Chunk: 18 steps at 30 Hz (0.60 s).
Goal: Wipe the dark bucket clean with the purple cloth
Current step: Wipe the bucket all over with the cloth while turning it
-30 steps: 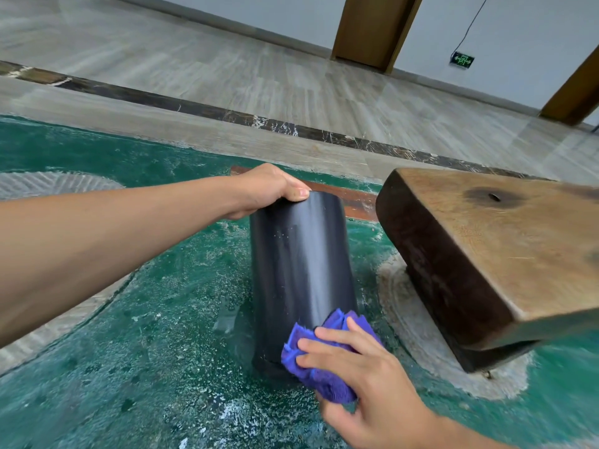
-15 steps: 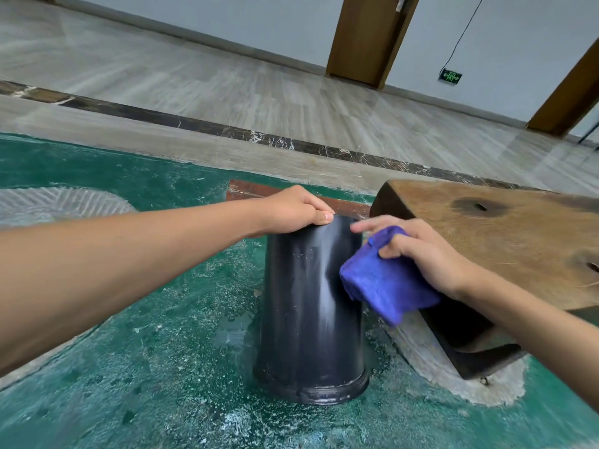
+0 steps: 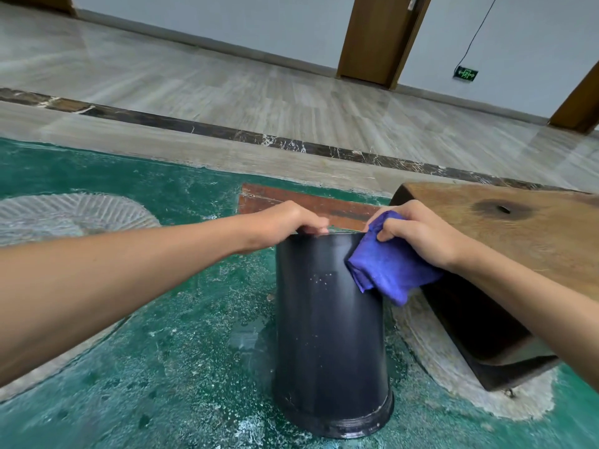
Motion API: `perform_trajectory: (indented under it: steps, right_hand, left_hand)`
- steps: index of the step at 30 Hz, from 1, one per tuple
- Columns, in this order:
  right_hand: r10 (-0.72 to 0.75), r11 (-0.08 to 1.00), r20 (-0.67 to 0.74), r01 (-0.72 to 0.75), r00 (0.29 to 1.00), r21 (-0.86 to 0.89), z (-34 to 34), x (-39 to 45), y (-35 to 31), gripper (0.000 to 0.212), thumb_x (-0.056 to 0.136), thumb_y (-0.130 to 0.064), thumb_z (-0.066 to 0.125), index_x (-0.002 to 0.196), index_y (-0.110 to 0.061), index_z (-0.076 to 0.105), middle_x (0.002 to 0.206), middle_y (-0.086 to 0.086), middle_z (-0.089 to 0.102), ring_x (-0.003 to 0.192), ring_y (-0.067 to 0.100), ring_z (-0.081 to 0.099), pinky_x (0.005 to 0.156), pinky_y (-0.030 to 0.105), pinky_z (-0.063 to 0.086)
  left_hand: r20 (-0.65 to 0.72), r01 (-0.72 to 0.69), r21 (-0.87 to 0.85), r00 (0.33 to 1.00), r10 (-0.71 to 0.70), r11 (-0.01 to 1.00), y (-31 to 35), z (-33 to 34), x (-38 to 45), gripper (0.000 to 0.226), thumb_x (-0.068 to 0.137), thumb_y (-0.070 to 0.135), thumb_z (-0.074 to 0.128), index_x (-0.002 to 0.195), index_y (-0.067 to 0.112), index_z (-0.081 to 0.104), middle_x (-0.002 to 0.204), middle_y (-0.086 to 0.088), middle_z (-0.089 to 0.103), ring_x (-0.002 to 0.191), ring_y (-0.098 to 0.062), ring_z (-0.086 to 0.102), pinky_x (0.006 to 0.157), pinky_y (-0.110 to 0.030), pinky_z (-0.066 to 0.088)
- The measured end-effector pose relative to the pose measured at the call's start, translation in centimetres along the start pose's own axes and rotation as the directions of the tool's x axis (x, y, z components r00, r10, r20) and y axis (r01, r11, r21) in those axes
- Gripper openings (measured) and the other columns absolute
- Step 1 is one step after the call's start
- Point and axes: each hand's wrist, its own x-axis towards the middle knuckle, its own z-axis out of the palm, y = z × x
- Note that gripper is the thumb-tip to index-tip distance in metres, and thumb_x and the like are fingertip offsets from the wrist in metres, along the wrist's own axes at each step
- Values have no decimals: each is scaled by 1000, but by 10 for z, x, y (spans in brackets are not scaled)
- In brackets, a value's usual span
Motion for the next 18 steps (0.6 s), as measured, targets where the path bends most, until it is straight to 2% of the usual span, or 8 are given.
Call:
perform_trajectory:
  steps: [2, 4, 7, 11, 13, 14, 16, 18]
  right_hand:
    - [12, 1000, -11, -12, 1000, 11, -5, -1, 5, 59, 61, -40, 62, 85, 14, 58, 76, 12, 55, 74, 21, 48, 71, 47, 40]
    - [27, 999, -28, -27, 999, 21, -8, -3, 10, 61, 60, -41, 62, 85, 14, 57, 76, 10, 54, 74, 20, 47, 73, 41, 36]
    - [55, 998, -64, -53, 996, 31, -9, -3, 18, 56, 59, -41, 62, 85, 8, 64, 76, 7, 58, 75, 19, 51, 75, 39, 37]
    - [114, 986, -127, -97, 985, 137, -11, -9, 26, 39, 65, -31, 63, 91, -6, 77, 86, -7, 77, 84, 12, 66, 82, 35, 46]
    - [135, 971, -215, -87, 967, 222, -10, -13, 28, 33, 70, -25, 60, 92, -8, 79, 91, -5, 79, 86, 11, 69, 84, 33, 48]
    - [140, 965, -289, -65, 947, 255, -9, -14, 29, 29, 72, -25, 60, 87, -9, 78, 86, -4, 78, 80, 10, 67, 79, 31, 48]
    - [155, 956, -476, -10, 866, 293, -9, -16, 27, 20, 74, -28, 60, 77, -17, 76, 73, -10, 71, 68, 4, 61, 66, 24, 45]
    - [163, 950, -585, 33, 795, 310, -9, -17, 22, 18, 77, -30, 59, 71, -30, 76, 66, -16, 66, 63, 1, 56, 57, 17, 43]
  left_hand:
    - [68, -22, 56, 998, 18, 998, -10, -12, -4, 24, 94, 15, 54, 96, -2, 71, 95, 6, 65, 88, -2, 55, 86, -23, 36]
    - [105, -39, 117, 994, 27, 992, -18, -18, -7, 19, 95, 11, 52, 97, 6, 70, 101, 8, 66, 96, -1, 55, 92, -20, 34]
    - [128, -93, 214, 990, 67, 972, -19, -14, -3, 21, 100, 10, 47, 83, 4, 57, 85, 4, 53, 82, -10, 44, 82, -31, 31]
    - [120, -91, 158, 990, 72, 983, -19, -6, 2, 23, 102, 7, 42, 79, 7, 48, 83, -5, 39, 81, -14, 33, 76, -34, 24]
    - [106, -83, 141, 992, 68, 987, -20, -5, 3, 29, 102, 6, 41, 74, 14, 45, 79, -3, 37, 79, -14, 31, 75, -33, 23]
    - [98, -81, 140, 993, 68, 987, -21, -6, 4, 32, 102, 6, 40, 72, 17, 43, 78, -1, 37, 78, -14, 31, 74, -34, 23]
    - [80, -69, 139, 995, 59, 988, -24, -7, 5, 34, 102, 7, 40, 70, 19, 42, 78, 0, 38, 79, -15, 32, 76, -34, 23]
    - [63, -60, 132, 997, 52, 989, -27, -9, 6, 32, 102, 7, 40, 73, 18, 44, 82, -4, 38, 81, -16, 32, 78, -35, 23]
